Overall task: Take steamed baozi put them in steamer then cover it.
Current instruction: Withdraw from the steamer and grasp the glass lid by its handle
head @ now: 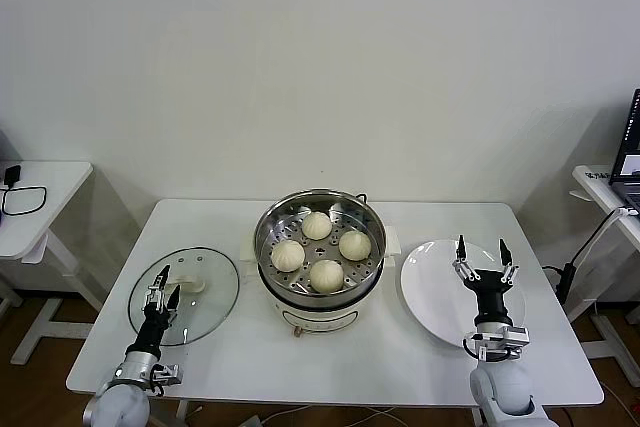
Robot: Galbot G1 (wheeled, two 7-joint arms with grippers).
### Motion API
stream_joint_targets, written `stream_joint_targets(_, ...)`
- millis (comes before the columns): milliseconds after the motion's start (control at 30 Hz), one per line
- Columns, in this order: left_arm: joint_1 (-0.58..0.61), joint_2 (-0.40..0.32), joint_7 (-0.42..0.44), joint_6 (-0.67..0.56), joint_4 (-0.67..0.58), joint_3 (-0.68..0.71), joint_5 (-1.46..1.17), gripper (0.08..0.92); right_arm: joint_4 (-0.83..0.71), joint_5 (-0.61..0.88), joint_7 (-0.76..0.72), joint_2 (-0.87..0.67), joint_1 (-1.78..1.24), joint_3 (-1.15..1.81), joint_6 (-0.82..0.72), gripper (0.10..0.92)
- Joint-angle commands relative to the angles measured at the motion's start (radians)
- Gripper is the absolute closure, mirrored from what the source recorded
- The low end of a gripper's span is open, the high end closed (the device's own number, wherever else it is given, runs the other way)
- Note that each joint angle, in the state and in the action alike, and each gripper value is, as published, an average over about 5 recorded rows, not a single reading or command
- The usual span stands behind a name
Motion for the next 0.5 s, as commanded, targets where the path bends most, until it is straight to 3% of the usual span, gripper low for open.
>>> stream_joint_targets(33, -0.038, 0.000, -0.002, 0.003, 0.041, 0.004, 0.010, 0.177, -0.002, -0.006, -0.002, 0.006, -0.007, 0.006, 0.002, 0.203)
stream_joint_targets(500, -0.077, -0.006, 0.003, 0.011, 0.064, 0.022, 0.019, 0.177, -0.009, -0.019, -0.004, 0.014, -0.010, 0.011, 0.008, 0.203)
